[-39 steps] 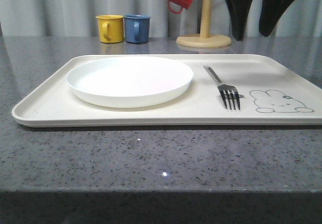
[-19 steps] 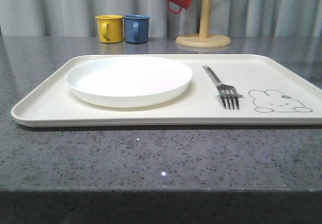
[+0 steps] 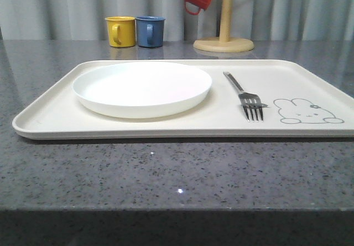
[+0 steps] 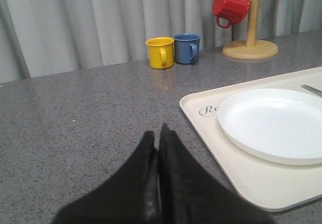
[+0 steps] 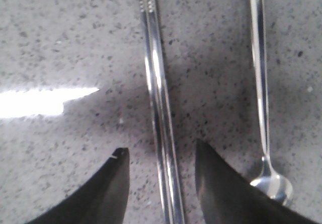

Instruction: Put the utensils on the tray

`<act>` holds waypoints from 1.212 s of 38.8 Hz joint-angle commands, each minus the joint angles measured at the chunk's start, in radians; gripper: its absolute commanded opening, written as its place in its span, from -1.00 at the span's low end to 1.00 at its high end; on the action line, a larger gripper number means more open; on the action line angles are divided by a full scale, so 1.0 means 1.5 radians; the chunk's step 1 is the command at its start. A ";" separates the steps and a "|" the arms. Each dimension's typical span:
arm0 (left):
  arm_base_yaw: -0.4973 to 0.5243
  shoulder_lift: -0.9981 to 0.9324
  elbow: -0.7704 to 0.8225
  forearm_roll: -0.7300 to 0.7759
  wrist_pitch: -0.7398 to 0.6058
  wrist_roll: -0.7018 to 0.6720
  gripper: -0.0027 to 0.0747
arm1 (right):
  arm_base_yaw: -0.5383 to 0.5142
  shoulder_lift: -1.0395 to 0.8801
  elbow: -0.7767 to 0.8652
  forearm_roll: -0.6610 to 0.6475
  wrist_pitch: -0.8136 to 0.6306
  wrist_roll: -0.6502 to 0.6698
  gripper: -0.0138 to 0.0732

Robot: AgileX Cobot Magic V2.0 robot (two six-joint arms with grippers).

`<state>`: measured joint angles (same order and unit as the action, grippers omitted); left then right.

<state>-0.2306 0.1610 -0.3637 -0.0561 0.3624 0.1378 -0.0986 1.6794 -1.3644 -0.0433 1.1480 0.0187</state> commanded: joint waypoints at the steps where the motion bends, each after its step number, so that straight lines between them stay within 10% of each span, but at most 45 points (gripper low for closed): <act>1: 0.001 0.006 -0.018 -0.008 -0.057 -0.006 -0.98 | -0.009 -0.008 -0.012 0.000 -0.020 -0.016 0.09; 13: 0.001 0.006 -0.018 -0.008 -0.057 -0.006 -0.98 | -0.009 0.032 -0.012 0.004 -0.016 -0.026 0.05; 24: 0.001 0.006 -0.018 -0.008 -0.057 -0.006 -0.98 | -0.009 0.021 -0.017 0.004 0.000 -0.026 -0.76; 47: 0.001 0.006 -0.018 -0.008 -0.057 -0.006 -0.98 | 0.127 -0.086 -0.096 0.007 0.121 0.093 -0.76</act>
<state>-0.2306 0.1610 -0.3637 -0.0561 0.3624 0.1378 0.0360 1.5937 -1.4654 -0.0321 1.2271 0.1125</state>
